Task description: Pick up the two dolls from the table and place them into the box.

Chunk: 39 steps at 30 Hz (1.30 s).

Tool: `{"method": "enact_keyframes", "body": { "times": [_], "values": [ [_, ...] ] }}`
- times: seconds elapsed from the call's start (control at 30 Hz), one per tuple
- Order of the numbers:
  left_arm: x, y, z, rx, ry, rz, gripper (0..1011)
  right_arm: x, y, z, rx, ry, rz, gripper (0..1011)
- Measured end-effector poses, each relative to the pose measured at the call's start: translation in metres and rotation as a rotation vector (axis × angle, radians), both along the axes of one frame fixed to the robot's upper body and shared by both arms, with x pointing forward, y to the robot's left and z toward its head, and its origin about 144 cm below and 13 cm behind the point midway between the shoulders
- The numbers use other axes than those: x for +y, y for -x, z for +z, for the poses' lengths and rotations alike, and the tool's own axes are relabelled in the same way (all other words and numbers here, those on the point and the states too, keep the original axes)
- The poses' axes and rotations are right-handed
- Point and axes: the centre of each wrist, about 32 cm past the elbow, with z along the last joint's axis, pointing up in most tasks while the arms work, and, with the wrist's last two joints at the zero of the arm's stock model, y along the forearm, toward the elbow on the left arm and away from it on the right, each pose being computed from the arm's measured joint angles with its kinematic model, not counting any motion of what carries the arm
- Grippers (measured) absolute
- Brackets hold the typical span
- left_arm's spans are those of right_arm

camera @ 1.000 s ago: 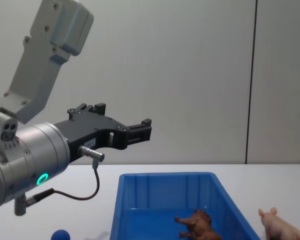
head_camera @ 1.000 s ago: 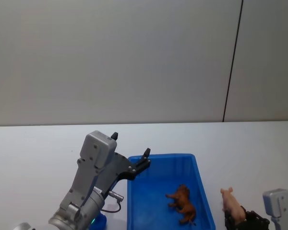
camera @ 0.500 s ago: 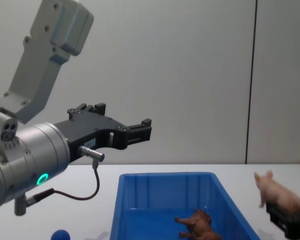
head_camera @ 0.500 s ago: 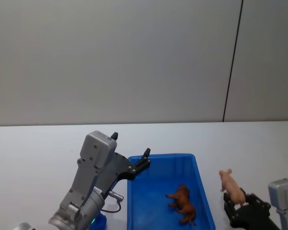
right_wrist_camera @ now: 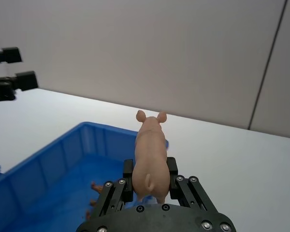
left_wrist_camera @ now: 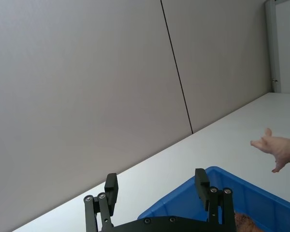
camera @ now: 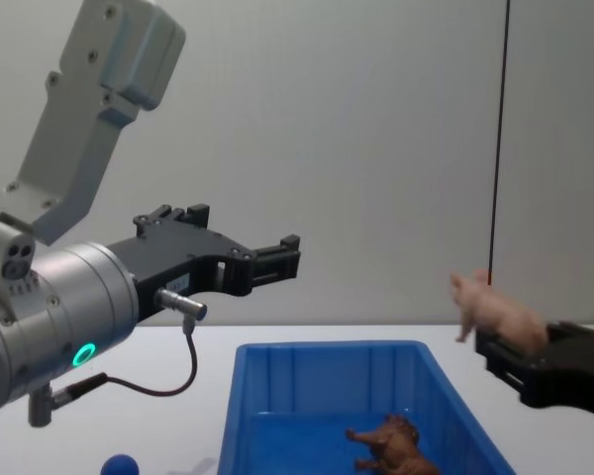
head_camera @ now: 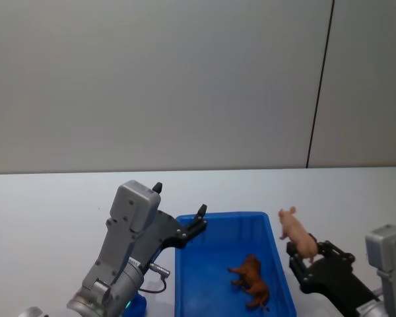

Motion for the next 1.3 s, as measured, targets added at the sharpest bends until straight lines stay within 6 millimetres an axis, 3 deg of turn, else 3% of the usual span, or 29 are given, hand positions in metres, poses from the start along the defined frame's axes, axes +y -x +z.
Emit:
{"method": "enact_keyframes", "body": {
  "times": [0.5,1.0,1.17,1.3],
  "values": [
    [0.000,0.000,0.000,0.000,0.000,0.000,1001,0.014,-0.023,0.002,0.018,-0.060,0.190,405],
    [0.000,0.000,0.000,0.000,0.000,0.000,1001,0.018,-0.031,-0.002,0.045,-0.081,0.189,898],
    [0.000,0.000,0.000,0.000,0.000,0.000,1001,0.016,-0.029,-0.003,0.043,-0.076,0.145,1001],
    [0.000,0.000,0.000,0.000,0.000,0.000,1001,0.014,-0.026,-0.003,0.034,-0.070,0.097,1001]
  ]
}}
